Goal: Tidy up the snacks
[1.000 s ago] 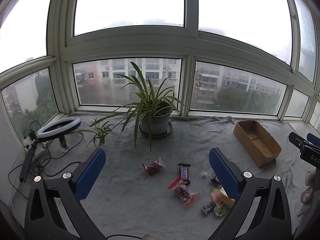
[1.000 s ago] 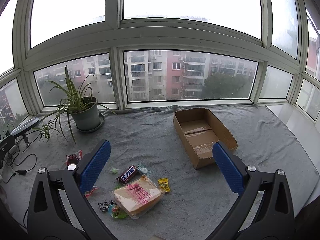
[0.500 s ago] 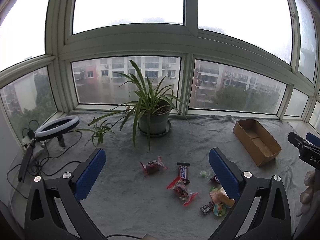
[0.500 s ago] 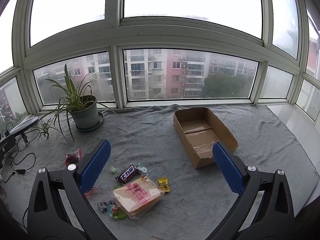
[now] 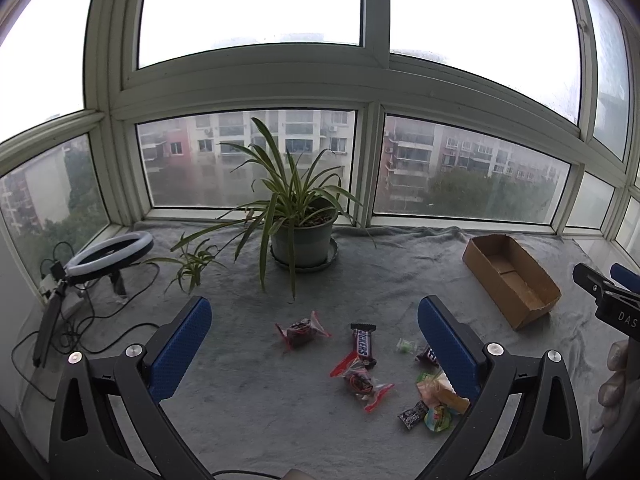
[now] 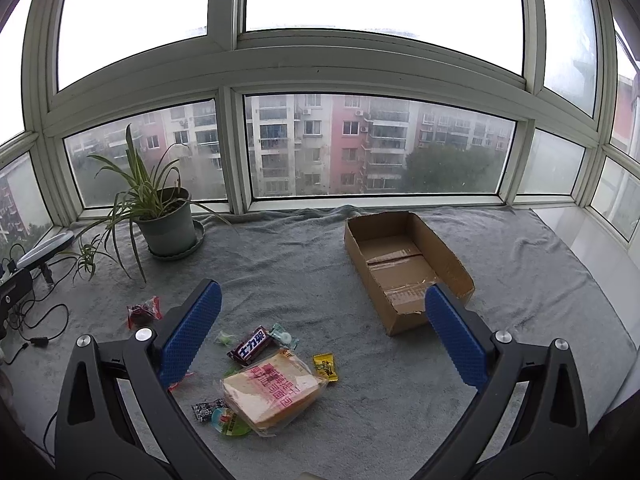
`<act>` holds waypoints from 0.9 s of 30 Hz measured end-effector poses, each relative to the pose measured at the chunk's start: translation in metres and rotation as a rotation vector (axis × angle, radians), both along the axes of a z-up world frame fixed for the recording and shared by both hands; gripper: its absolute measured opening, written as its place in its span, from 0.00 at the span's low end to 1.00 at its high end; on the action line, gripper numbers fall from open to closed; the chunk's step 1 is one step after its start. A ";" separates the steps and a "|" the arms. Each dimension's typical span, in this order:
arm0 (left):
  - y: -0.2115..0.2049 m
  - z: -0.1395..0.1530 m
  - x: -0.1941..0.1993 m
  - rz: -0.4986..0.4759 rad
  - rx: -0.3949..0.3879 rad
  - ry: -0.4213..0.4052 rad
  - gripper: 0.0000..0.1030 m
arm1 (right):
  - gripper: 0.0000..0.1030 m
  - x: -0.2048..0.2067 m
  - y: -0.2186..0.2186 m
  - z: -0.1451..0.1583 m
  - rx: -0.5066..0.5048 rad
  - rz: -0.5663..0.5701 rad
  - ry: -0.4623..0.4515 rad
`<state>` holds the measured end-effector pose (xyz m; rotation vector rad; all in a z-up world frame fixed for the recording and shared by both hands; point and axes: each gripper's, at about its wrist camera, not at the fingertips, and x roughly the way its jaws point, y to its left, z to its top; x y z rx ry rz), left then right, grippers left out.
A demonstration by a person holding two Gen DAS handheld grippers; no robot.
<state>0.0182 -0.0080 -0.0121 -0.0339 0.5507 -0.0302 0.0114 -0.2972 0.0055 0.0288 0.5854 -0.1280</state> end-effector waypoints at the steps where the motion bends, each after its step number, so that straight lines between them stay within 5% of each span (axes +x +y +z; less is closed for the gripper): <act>1: -0.001 0.000 0.001 -0.002 0.001 0.001 0.99 | 1.00 0.002 0.000 0.000 0.000 -0.001 0.004; 27: -0.008 -0.010 0.010 -0.029 0.005 0.035 0.99 | 1.00 0.012 -0.002 -0.008 0.002 -0.013 0.051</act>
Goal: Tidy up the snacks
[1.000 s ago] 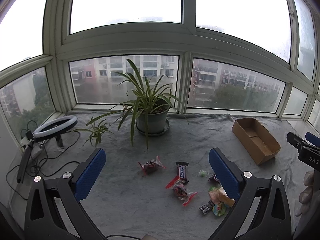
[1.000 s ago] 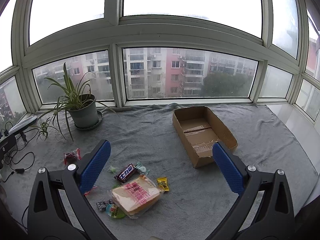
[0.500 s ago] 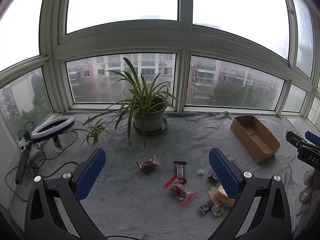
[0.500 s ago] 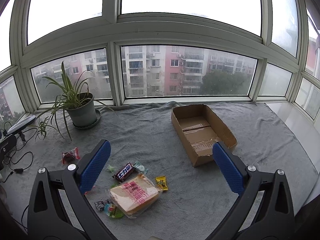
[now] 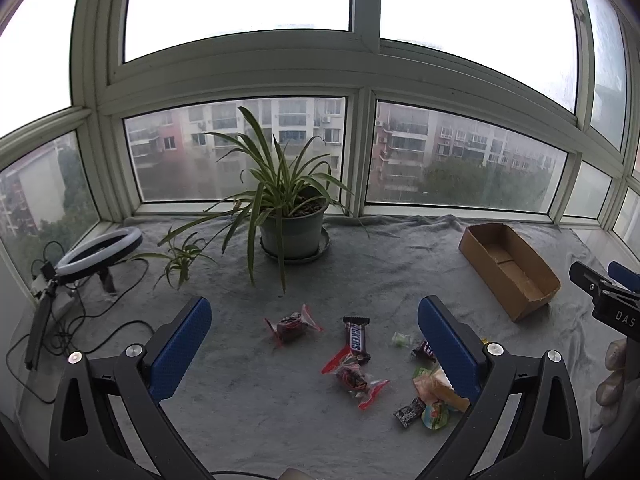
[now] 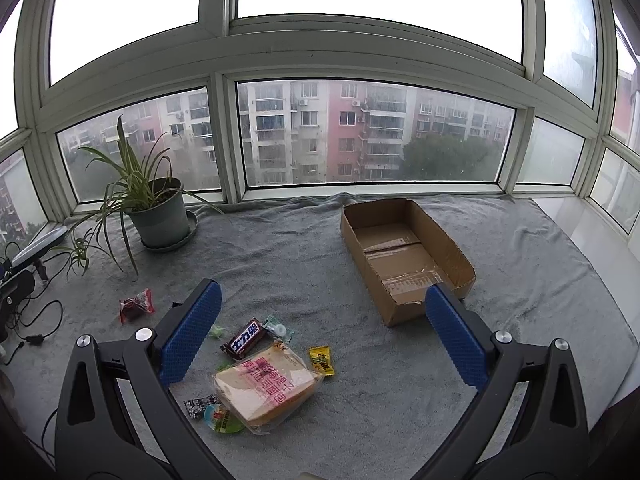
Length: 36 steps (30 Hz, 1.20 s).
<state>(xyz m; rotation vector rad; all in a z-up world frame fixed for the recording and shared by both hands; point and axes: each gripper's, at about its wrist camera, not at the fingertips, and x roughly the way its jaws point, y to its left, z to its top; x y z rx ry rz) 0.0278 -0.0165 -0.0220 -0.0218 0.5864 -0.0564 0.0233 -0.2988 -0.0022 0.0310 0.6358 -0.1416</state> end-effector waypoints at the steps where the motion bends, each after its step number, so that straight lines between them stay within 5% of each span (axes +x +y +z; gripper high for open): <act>1: 0.000 -0.001 0.001 -0.002 -0.001 0.003 0.99 | 1.00 0.001 0.000 -0.001 0.000 0.001 0.004; 13: -0.021 -0.034 0.022 -0.140 -0.028 0.099 0.99 | 1.00 0.016 -0.034 -0.054 0.155 -0.008 0.151; 24: -0.046 -0.089 0.057 -0.326 -0.218 0.318 0.90 | 0.99 0.025 -0.055 -0.111 0.377 0.029 0.304; 32: -0.078 -0.129 0.080 -0.436 -0.317 0.504 0.60 | 0.78 0.035 -0.048 -0.151 0.518 0.093 0.413; 36: -0.092 -0.138 0.083 -0.491 -0.332 0.553 0.54 | 0.66 0.037 -0.045 -0.167 0.594 0.115 0.457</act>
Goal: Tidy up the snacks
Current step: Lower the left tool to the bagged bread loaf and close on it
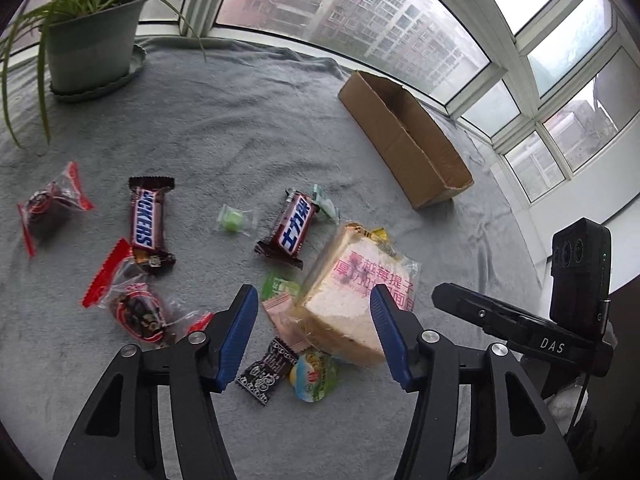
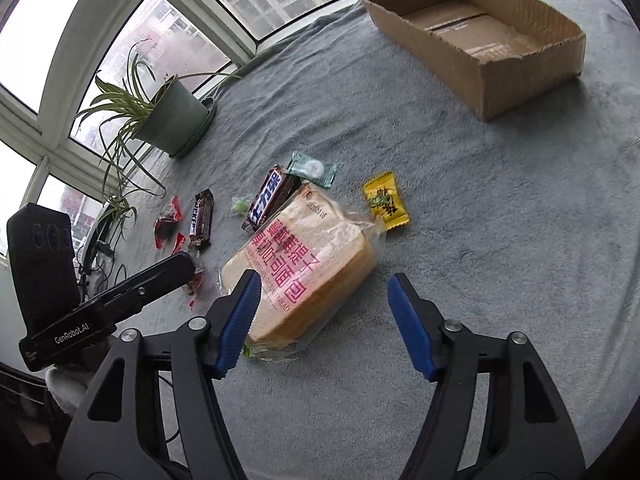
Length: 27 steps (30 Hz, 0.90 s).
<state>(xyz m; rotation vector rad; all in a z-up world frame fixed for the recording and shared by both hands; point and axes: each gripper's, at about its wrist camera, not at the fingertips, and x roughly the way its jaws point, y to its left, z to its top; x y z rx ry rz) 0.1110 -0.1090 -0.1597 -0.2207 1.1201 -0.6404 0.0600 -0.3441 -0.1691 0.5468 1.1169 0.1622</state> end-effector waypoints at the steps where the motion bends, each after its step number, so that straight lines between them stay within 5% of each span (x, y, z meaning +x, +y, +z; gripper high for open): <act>1: -0.002 -0.001 0.001 -0.014 -0.004 0.007 0.54 | 0.64 0.000 0.001 -0.002 0.013 0.004 0.006; 4: -0.007 -0.007 0.005 -0.026 0.000 0.025 0.54 | 0.52 0.000 0.006 -0.007 0.043 0.022 0.018; 12: -0.019 -0.023 0.013 -0.067 0.025 0.067 0.46 | 0.43 0.005 0.019 -0.014 0.074 0.070 0.043; 27: -0.039 -0.031 0.010 -0.144 0.019 0.109 0.44 | 0.36 0.008 0.015 -0.012 0.019 0.100 0.029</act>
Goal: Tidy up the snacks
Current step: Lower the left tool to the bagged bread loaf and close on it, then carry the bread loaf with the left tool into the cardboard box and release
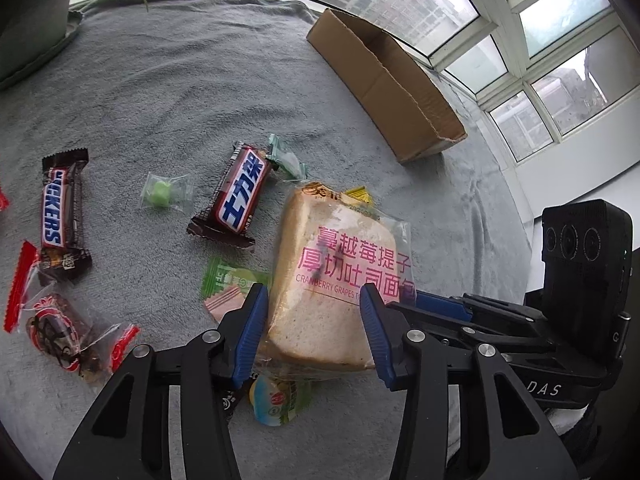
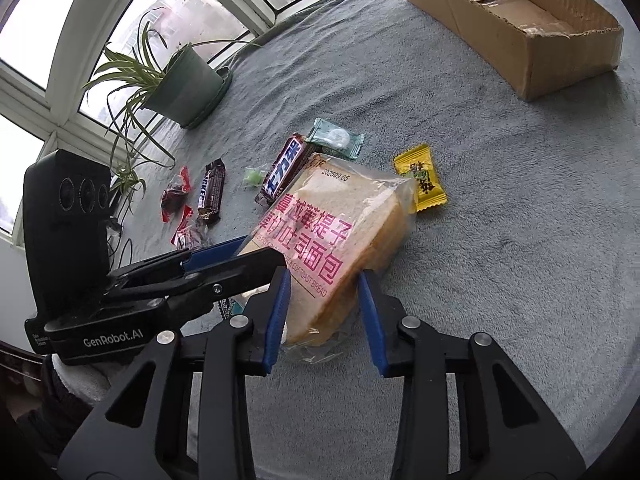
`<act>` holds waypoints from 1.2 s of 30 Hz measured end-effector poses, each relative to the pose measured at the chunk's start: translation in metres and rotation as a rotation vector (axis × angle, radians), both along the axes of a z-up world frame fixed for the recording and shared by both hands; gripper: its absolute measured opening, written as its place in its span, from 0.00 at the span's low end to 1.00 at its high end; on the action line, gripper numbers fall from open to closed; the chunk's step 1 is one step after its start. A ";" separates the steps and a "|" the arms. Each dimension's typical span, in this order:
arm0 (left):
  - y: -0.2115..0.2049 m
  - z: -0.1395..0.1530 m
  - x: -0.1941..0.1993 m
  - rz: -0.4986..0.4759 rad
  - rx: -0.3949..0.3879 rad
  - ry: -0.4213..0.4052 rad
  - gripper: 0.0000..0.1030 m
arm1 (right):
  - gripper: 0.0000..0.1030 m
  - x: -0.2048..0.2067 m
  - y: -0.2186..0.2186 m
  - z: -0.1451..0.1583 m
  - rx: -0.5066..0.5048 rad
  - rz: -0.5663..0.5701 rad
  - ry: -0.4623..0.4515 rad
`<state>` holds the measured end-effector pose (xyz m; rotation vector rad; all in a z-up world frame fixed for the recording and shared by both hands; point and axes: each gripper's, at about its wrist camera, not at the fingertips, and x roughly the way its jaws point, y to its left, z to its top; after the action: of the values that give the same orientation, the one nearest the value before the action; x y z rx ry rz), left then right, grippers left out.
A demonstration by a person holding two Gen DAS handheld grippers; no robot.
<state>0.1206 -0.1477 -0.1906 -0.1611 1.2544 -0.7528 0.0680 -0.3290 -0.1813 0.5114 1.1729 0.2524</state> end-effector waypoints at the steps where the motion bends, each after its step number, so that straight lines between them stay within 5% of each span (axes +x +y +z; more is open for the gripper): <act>1: -0.002 0.001 -0.002 -0.004 0.000 -0.004 0.44 | 0.36 0.000 -0.002 0.001 -0.004 0.001 -0.003; 28: -0.098 0.080 0.052 -0.067 -0.095 -0.207 0.40 | 0.36 0.056 -0.099 0.093 -0.141 -0.084 -0.253; 36: -0.144 0.079 0.083 -0.082 -0.112 -0.210 0.40 | 0.36 0.091 -0.137 0.111 -0.188 -0.101 -0.267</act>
<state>0.2034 -0.2913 -0.1120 -0.1191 1.0252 -0.8888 0.1594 -0.4657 -0.0701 0.3577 0.8980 0.1174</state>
